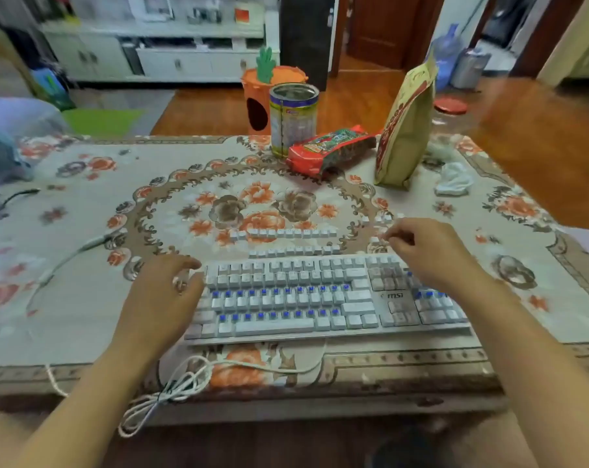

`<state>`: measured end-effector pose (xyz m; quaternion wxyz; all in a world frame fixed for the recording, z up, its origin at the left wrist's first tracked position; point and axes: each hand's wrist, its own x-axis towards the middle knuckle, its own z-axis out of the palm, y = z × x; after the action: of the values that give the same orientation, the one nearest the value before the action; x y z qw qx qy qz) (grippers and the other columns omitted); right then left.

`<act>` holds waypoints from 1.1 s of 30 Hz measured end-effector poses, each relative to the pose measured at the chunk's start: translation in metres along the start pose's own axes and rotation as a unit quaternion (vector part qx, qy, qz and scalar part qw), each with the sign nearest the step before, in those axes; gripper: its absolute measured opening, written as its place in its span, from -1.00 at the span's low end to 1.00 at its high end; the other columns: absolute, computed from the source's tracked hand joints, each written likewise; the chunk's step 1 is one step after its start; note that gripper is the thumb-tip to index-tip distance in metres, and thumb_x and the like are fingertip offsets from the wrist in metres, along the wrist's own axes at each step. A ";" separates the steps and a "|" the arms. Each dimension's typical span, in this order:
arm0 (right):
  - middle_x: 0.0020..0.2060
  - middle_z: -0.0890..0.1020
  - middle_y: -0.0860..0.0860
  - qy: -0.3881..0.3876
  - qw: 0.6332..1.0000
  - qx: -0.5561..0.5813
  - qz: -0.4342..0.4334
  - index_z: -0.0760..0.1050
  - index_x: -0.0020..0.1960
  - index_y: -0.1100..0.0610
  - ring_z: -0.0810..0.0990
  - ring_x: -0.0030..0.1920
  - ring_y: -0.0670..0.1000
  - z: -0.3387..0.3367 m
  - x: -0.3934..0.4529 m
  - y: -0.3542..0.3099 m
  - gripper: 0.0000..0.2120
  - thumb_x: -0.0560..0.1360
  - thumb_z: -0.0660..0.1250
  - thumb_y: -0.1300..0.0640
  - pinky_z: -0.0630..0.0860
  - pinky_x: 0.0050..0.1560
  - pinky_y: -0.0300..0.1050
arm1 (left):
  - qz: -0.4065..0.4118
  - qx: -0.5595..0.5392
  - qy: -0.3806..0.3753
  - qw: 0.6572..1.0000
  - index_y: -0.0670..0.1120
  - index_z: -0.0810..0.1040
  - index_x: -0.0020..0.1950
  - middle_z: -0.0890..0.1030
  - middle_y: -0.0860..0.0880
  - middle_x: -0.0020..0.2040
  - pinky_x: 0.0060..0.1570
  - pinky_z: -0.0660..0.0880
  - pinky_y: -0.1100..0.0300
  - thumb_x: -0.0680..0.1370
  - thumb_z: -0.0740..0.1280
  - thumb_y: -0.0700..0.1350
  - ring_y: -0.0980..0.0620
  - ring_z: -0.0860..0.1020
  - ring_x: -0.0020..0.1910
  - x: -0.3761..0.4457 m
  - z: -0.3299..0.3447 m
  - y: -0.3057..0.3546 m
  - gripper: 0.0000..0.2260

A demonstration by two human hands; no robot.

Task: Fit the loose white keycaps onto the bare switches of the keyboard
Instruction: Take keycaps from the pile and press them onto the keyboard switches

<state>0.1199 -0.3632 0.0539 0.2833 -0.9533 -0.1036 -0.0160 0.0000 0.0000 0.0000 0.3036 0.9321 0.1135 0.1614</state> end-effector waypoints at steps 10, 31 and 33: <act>-0.07 0.68 -0.05 0.022 0.997 -0.036 0.068 0.64 -0.01 0.00 0.58 -0.08 -0.02 -0.002 0.027 0.024 -0.84 0.59 0.30 0.18 0.50 -0.04 -0.09 | -0.096 -0.179 -0.014 0.979 0.24 0.43 0.33 0.52 0.19 0.24 0.17 0.40 0.06 0.52 0.22 0.10 0.15 0.47 0.22 -0.009 0.031 -0.011 -0.64; 0.03 0.67 -0.03 -0.184 0.932 -0.168 -0.261 0.65 0.12 0.01 0.59 0.04 0.03 0.181 0.133 -0.159 -0.81 0.52 0.38 0.11 0.58 0.02 0.00 | -0.138 -0.360 0.060 0.921 0.00 0.66 0.20 0.70 0.16 0.06 -0.04 0.51 0.39 0.51 0.25 -0.06 0.18 0.64 0.09 -0.006 0.024 -0.025 -0.68; -0.04 0.68 -0.05 -0.176 0.931 -0.179 -0.265 0.67 0.06 0.00 0.58 -0.02 0.01 0.185 0.134 -0.158 -0.84 0.51 0.38 0.12 0.59 -0.02 0.00 | -0.141 -0.359 0.060 0.921 -0.01 0.66 0.21 0.71 0.13 0.06 -0.03 0.51 0.38 0.51 0.25 -0.06 0.18 0.63 0.10 -0.005 0.024 -0.027 -0.67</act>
<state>0.2135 -0.1079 -0.0039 0.0709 -0.9136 -0.3959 0.0593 0.0010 0.0065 -0.0358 0.6301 0.7236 0.1959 0.2025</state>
